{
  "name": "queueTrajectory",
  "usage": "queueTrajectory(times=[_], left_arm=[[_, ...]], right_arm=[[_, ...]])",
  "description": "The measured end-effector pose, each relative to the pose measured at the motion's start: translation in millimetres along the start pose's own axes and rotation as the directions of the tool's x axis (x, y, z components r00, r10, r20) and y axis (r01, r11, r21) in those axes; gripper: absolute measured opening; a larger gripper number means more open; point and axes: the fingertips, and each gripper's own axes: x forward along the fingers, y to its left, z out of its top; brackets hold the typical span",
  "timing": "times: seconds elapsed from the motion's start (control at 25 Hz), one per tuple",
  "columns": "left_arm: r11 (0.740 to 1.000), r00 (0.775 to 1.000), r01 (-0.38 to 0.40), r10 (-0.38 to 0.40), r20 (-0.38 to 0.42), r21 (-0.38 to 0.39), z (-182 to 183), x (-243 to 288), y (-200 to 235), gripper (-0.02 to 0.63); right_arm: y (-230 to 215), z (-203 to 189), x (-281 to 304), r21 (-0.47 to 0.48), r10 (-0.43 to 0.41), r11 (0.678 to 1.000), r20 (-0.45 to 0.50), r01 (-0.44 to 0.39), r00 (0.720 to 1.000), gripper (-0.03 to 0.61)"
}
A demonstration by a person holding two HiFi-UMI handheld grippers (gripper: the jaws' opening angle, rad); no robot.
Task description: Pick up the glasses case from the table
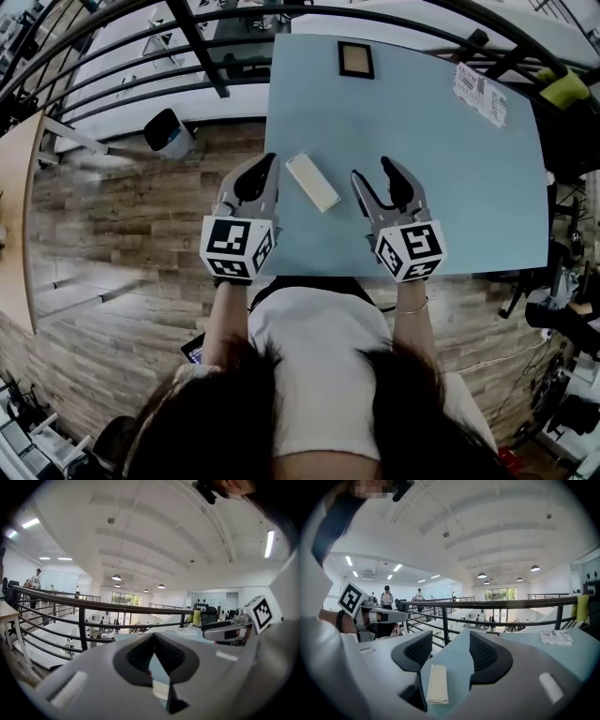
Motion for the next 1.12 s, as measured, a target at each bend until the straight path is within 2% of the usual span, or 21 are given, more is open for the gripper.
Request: queueTrajectory(times=[0.36,0.6,1.12], left_arm=[[1.0,1.0,0.002,-0.003,-0.027,-0.023,-14.2,-2.7,1.5,0.057],[0.999,0.999,0.005,-0.007,-0.044,-0.039,-23.4,-4.1,0.4,0.057],[0.997,0.996,-0.013,0.006,-0.084,-0.082,-50.6,-6.8,0.9,0.057]], right_arm=[[16.1,-24.9,10.4,0.009,0.045,0.999,-0.079,-0.044,0.996,0.261],[25.0,-46.0,20.1,-0.009,0.066,0.998,-0.146,-0.068,0.987,0.264],[50.1,-102.5,48.8,-0.05,0.136,0.986,-0.296,-0.158,0.946,0.264]])
